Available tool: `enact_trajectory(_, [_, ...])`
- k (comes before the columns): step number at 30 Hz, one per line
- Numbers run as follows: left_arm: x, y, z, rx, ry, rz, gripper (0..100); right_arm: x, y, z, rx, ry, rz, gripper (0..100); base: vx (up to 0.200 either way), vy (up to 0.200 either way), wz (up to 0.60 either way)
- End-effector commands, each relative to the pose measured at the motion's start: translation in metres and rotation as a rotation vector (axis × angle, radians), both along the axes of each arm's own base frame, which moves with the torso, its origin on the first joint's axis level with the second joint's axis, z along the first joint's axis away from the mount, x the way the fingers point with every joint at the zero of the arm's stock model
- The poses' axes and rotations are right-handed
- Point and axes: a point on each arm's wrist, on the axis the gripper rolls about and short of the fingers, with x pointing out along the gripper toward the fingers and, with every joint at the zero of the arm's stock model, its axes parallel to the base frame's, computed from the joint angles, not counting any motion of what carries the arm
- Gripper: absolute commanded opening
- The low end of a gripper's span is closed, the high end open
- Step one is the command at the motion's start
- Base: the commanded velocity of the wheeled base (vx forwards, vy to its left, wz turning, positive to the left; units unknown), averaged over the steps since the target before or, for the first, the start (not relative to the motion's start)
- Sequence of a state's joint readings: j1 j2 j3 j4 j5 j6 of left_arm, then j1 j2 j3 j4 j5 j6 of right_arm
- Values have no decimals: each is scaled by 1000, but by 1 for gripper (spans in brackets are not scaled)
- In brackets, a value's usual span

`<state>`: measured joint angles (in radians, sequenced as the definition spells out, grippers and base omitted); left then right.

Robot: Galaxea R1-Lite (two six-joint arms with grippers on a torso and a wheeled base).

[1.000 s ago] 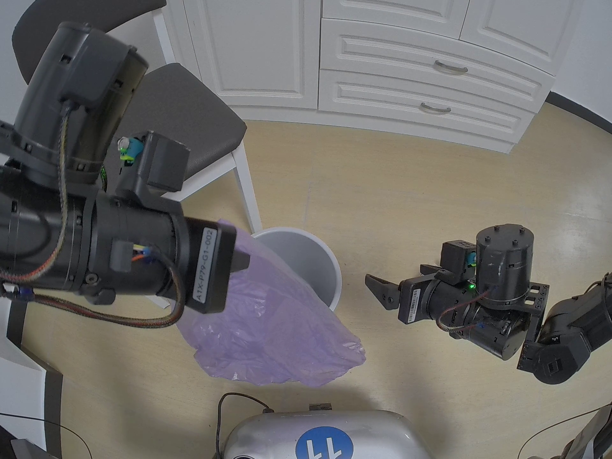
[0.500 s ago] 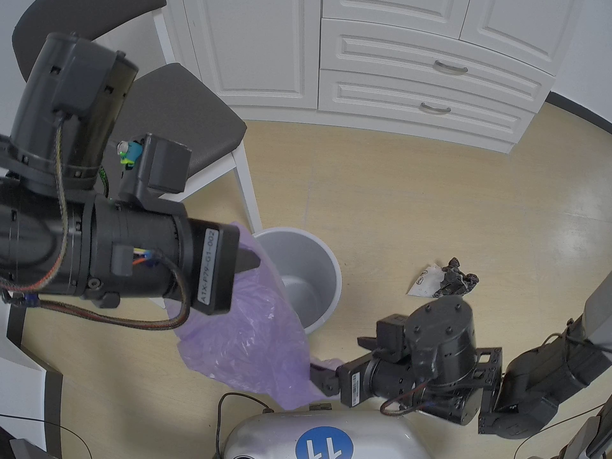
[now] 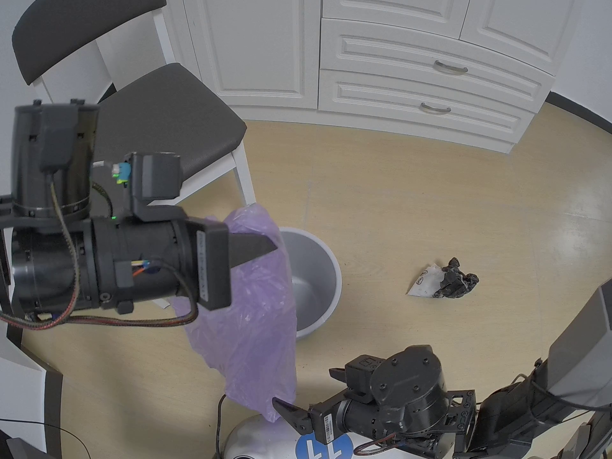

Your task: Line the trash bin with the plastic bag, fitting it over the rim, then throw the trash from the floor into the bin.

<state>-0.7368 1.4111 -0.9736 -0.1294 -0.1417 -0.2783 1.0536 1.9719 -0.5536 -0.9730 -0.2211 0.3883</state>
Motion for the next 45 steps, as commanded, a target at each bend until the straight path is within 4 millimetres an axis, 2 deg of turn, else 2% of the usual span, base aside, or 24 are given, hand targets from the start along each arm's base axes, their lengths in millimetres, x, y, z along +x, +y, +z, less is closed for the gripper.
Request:
enact_trajectory(1, [-19,21,5,-40,-26,-25,0,2,4,-20,-44,17,-10,100,0,0,0])
enact_trajectory(7, [-40,39,15,-85,-73,-48,0,19,2,-23,-42,16,-62,100,0,0,0])
enact_trajectory(10, [-44,44,17,-96,-85,-42,0,34,-8,-15,-26,-3,-113,100,0,0,0])
enact_trajectory(12, [-43,45,17,-94,-85,-34,0,35,-13,-8,-14,-16,-123,100,0,0,0])
enact_trajectory(13, [-41,46,16,-89,-80,-27,0,31,-23,4,-12,-33,-123,100,0,0,0])
enact_trajectory(15, [-37,45,14,-82,-72,-32,0,25,-41,14,-52,-64,-107,100,0,0,0])
enact_trajectory(16, [-37,45,14,-83,-73,-32,0,24,-42,15,-56,-70,-105,100,0,0,0])
enact_trajectory(17, [-31,44,10,-67,-69,-28,0,24,-56,24,-87,-111,-103,100,0,0,0])
enact_trajectory(19, [-27,44,9,-54,-79,-32,0,23,-62,29,-87,-132,-107,100,0,0,0])
enact_trajectory(20, [-15,46,6,-28,-111,-36,0,23,-72,38,-76,-158,-119,100,0,0,0])
enact_trajectory(23, [4,47,3,-31,-155,-69,0,21,-81,51,-54,-183,-122,100,0,0,0])
enact_trajectory(26, [13,45,3,-52,-181,-78,0,18,-89,58,-68,-178,-126,100,0,0,0])
enact_trajectory(34, [23,46,4,-52,-187,-60,0,27,-109,68,-62,-188,-150,100,0,0,0])
enact_trajectory(39, [21,46,5,-54,-189,-63,0,37,-120,70,-76,-198,-202,100,0,0,0])
enact_trajectory(45, [14,48,12,-66,-216,-69,0,65,-114,31,-152,-72,-185,100,0,0,0])
